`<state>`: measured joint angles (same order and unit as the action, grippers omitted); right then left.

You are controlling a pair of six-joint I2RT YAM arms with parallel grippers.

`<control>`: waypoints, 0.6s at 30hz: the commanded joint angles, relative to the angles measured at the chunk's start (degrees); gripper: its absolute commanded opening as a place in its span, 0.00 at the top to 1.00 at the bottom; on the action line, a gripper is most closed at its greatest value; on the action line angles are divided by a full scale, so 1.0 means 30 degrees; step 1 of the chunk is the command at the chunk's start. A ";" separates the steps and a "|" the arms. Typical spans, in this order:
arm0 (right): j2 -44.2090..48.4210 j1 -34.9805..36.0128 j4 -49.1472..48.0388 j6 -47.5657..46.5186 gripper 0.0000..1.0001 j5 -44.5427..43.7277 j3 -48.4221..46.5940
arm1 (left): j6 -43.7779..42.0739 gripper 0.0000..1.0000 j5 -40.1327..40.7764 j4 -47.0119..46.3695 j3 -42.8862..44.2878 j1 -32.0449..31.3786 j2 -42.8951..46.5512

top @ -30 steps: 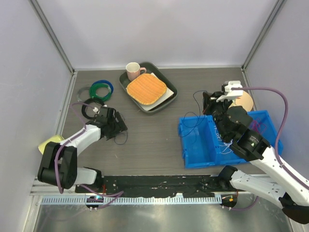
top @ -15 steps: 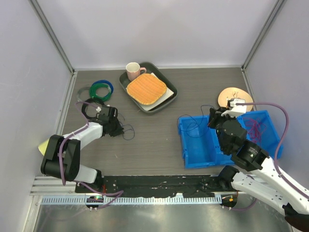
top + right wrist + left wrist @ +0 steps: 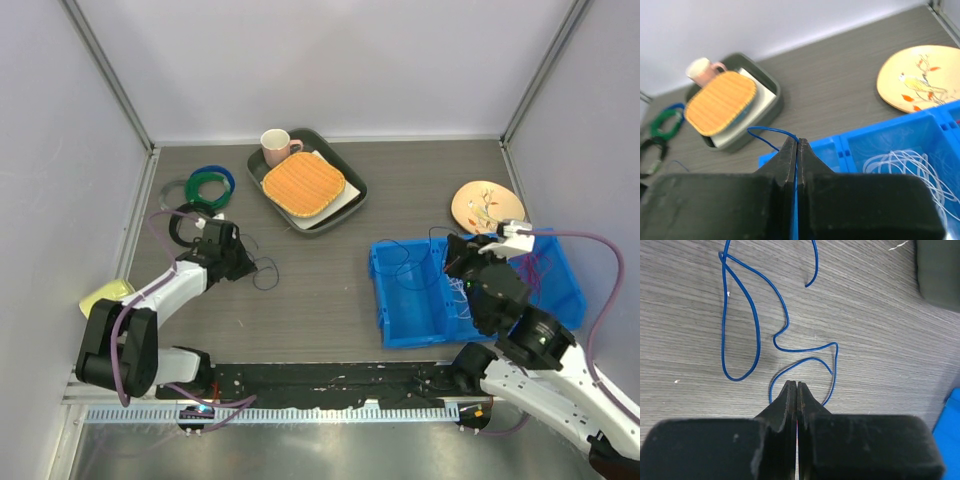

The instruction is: Untangle the cables

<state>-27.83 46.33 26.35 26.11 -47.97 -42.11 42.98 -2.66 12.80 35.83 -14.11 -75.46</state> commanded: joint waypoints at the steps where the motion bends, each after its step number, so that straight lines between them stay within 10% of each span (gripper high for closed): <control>1: 0.1046 -0.0002 -0.3153 -0.1577 0.99 0.1628 -0.1225 | -0.0235 1.00 -0.0169 -0.0984 -0.0313 0.0045 0.0749; 18: -0.1296 -0.0002 -0.4415 -0.4364 0.99 0.5120 -0.8433 | -0.0235 1.00 -0.0784 -0.1511 -0.0578 0.0074 0.1013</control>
<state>-29.34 46.28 17.61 17.19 -34.35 -64.07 42.98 -3.79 11.27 34.33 -14.11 -74.35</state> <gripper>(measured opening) 0.036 0.012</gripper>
